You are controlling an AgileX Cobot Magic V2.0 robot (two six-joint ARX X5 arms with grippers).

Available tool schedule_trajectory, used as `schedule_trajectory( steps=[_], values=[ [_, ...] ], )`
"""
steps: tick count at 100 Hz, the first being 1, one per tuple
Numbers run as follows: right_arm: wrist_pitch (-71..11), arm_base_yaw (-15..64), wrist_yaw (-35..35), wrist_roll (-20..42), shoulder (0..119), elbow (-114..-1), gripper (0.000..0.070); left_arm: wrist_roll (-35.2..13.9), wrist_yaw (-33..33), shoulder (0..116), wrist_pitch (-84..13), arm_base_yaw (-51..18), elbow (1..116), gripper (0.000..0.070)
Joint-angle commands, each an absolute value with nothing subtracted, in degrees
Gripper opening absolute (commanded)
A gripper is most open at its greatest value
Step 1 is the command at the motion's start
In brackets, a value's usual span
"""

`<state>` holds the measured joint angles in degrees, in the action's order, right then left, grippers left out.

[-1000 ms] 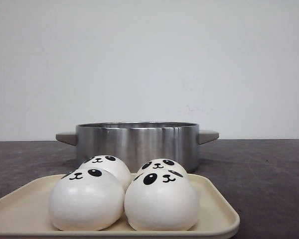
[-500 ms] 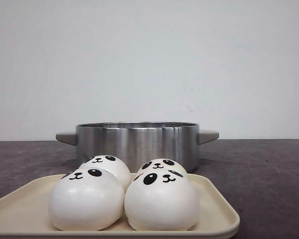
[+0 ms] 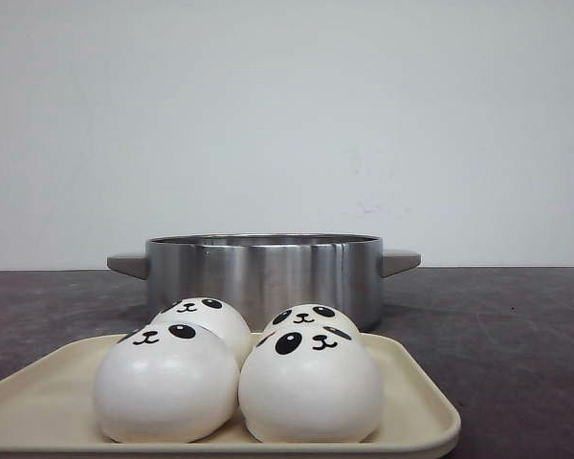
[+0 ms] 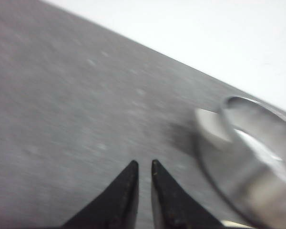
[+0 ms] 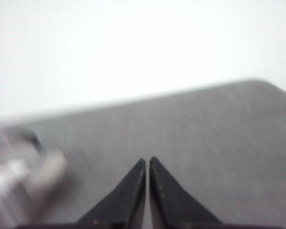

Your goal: Steam buns

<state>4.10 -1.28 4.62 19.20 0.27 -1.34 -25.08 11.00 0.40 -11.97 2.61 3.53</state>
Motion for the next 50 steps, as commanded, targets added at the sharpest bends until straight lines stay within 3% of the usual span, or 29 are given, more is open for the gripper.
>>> schedule_trajectory(
  steps=[1,10,22,38,50],
  values=[
    [3.38,-1.23,5.69,29.61,0.27,-4.69,0.0006,-26.87,14.81,1.13,-10.92,2.63,7.25,0.0005],
    [-4.12,-1.26,7.9,28.64,1.98,-11.94,0.0006,-23.53,16.21,4.73,-12.93,2.61,13.47,0.0006],
    [-14.13,-1.26,9.56,21.21,7.75,-24.32,0.0006,-19.25,16.16,13.45,-15.66,2.35,24.27,0.0006],
    [-22.35,-1.26,13.74,13.43,16.27,-39.72,0.0006,-15.22,16.23,25.74,-17.91,-0.4,39.05,0.0005],
    [-26.02,-1.26,16.56,12.08,20.08,-46.59,0.0006,-13.96,17.58,32.64,-23.29,-1.89,48.82,0.0007]
  ],
)
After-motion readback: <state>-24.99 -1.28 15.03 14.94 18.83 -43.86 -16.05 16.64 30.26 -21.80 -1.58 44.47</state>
